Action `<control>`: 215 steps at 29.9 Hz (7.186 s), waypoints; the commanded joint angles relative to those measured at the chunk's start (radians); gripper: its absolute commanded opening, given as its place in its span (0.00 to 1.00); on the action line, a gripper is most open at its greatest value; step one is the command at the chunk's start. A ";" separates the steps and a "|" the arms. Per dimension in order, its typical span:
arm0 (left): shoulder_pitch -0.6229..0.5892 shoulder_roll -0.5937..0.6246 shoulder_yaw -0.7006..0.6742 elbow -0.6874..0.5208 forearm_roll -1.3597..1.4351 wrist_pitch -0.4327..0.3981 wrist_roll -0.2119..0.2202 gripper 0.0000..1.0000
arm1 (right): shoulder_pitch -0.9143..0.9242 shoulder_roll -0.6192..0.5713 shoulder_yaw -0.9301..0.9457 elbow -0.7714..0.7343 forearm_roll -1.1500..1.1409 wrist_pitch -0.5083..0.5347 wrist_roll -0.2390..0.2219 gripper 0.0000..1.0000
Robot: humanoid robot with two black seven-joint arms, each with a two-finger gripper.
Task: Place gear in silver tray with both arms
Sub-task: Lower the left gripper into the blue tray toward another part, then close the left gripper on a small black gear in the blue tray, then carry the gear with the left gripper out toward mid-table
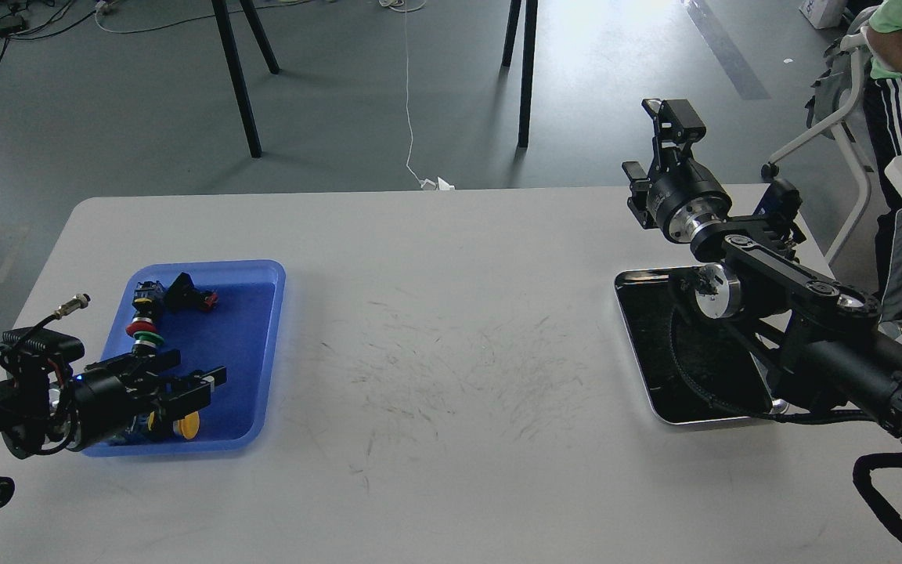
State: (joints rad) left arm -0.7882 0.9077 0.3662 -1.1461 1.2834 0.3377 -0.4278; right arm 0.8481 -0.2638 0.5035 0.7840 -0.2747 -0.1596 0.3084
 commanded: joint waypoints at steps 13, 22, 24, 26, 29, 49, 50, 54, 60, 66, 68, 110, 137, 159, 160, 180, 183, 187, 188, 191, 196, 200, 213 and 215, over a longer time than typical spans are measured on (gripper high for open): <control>-0.025 0.042 0.019 -0.017 0.062 0.018 -0.005 0.85 | 0.000 0.000 0.000 0.001 0.000 0.000 0.000 0.96; -0.117 0.040 0.125 -0.017 0.162 0.021 -0.017 0.86 | 0.003 0.006 0.000 0.001 0.000 -0.001 0.000 0.96; -0.134 0.037 0.143 -0.003 0.165 0.023 -0.017 0.86 | 0.002 0.006 0.000 0.001 0.000 -0.001 0.000 0.96; -0.137 0.033 0.151 0.002 0.165 0.024 -0.017 0.86 | 0.000 0.006 0.000 0.000 0.000 0.000 0.000 0.96; -0.138 0.019 0.152 0.012 0.165 0.024 -0.016 0.86 | -0.001 0.006 0.000 0.000 -0.001 0.000 0.000 0.96; -0.134 -0.049 0.197 0.068 0.165 0.083 -0.019 0.77 | -0.003 0.006 -0.002 -0.003 -0.001 0.000 0.000 0.96; -0.134 -0.049 0.198 0.069 0.165 0.087 -0.019 0.77 | -0.003 0.006 -0.002 -0.003 -0.001 0.000 0.000 0.96; -0.134 -0.053 0.200 0.085 0.165 0.090 -0.017 0.72 | -0.003 0.006 -0.002 -0.002 -0.001 0.000 0.000 0.96; -0.129 -0.055 0.206 0.114 0.165 0.095 -0.019 0.63 | -0.003 0.005 -0.002 0.000 -0.001 0.000 0.000 0.96; -0.129 -0.053 0.220 0.114 0.165 0.095 -0.023 0.63 | -0.003 0.005 -0.002 0.000 -0.001 0.000 0.000 0.96; -0.128 -0.053 0.224 0.108 0.165 0.096 -0.026 0.63 | -0.003 0.005 -0.002 0.000 -0.003 0.000 0.000 0.96; -0.123 -0.081 0.246 0.138 0.149 0.136 -0.061 0.35 | -0.001 0.005 -0.003 0.003 -0.018 0.000 0.000 0.96; -0.128 -0.069 0.269 0.132 0.119 0.133 -0.061 0.41 | -0.003 0.005 -0.003 0.003 -0.018 0.002 0.000 0.96; -0.129 -0.036 0.309 0.103 0.123 0.138 -0.061 0.36 | -0.001 0.005 -0.003 0.001 -0.021 0.002 0.000 0.96; -0.131 -0.033 0.306 0.100 0.123 0.142 -0.061 0.35 | -0.001 0.005 -0.003 0.001 -0.021 0.002 0.000 0.96; -0.163 -0.027 0.289 0.065 0.091 0.151 -0.061 0.14 | 0.003 0.003 -0.003 0.001 -0.021 0.002 0.000 0.96; -0.180 -0.027 0.289 0.048 0.076 0.151 -0.061 0.13 | 0.003 0.003 -0.003 0.001 -0.021 0.002 0.000 0.96; -0.204 -0.026 0.292 0.043 0.073 0.151 -0.061 0.12 | 0.006 0.003 -0.003 0.003 -0.021 0.002 0.000 0.96; -0.212 -0.027 0.292 0.045 0.073 0.151 -0.061 0.12 | 0.006 0.003 -0.003 0.003 -0.021 0.002 0.000 0.96; -0.232 -0.030 0.290 0.037 0.050 0.151 -0.061 0.11 | 0.006 0.003 -0.003 0.003 -0.021 0.002 0.000 0.96; -0.353 -0.026 0.300 -0.073 0.002 0.151 -0.061 0.11 | 0.009 0.003 -0.003 0.004 -0.021 0.002 0.000 0.96; -0.385 -0.044 0.297 -0.081 0.002 0.151 -0.061 0.11 | 0.016 0.002 -0.003 0.009 -0.021 0.002 -0.002 0.96; -0.514 -0.415 0.407 0.003 -0.027 0.151 -0.061 0.11 | 0.058 -0.005 -0.003 0.001 -0.021 0.000 -0.003 0.96; -0.516 -0.490 0.428 0.037 -0.029 0.151 -0.061 0.11 | 0.060 -0.005 -0.003 -0.002 -0.021 0.000 -0.003 0.96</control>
State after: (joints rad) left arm -1.2946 0.5215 0.7624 -1.1561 1.2604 0.4888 -0.4887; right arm 0.9027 -0.2676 0.5001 0.7863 -0.2961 -0.1593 0.3057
